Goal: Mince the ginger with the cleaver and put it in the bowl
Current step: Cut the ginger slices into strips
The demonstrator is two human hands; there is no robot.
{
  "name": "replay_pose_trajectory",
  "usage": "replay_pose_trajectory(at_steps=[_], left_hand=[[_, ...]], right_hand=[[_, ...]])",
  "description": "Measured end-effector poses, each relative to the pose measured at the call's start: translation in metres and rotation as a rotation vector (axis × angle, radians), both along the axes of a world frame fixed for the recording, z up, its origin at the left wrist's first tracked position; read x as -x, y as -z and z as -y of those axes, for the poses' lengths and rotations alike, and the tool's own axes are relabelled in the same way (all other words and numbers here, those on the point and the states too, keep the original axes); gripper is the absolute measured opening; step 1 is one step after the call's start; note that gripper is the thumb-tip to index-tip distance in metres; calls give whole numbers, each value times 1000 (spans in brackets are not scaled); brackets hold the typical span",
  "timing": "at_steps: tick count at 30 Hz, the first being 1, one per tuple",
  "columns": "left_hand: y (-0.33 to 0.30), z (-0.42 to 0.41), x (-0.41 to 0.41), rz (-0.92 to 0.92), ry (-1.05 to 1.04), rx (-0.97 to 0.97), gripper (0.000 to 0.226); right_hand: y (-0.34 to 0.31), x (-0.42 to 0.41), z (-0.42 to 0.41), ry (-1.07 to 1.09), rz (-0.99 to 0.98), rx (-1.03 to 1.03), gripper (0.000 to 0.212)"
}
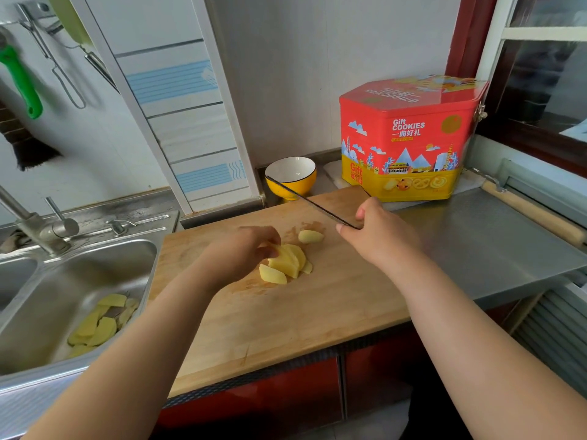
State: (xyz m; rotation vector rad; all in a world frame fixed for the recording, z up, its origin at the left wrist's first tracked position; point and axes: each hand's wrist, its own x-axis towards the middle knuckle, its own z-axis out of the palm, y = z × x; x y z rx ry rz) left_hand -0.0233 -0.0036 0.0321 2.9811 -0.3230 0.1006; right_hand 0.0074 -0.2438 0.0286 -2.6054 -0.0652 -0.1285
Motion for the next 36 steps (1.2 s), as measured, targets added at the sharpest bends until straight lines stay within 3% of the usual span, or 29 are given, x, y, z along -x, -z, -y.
replay_pose_trajectory(at_steps=[8,14,27,33,36], left_hand=[[10,-3,-5,-72,44,-112,24],[22,-4,-3,-236,22,197,44],[22,3,-5,-200,17,20,55],[26,-1,6,-180,30,3,39],[28,-2,11,-167,-22,-6,44]], right_hand=[[2,-14,-3,3,-86,57,44],[3,-18,-7,7,-73,106,50],[4,-15,-12,-8,-119,146,61],[5,-10,-7,1,-79,33,48],[6,-7,-5,-18,-59,-20,36]])
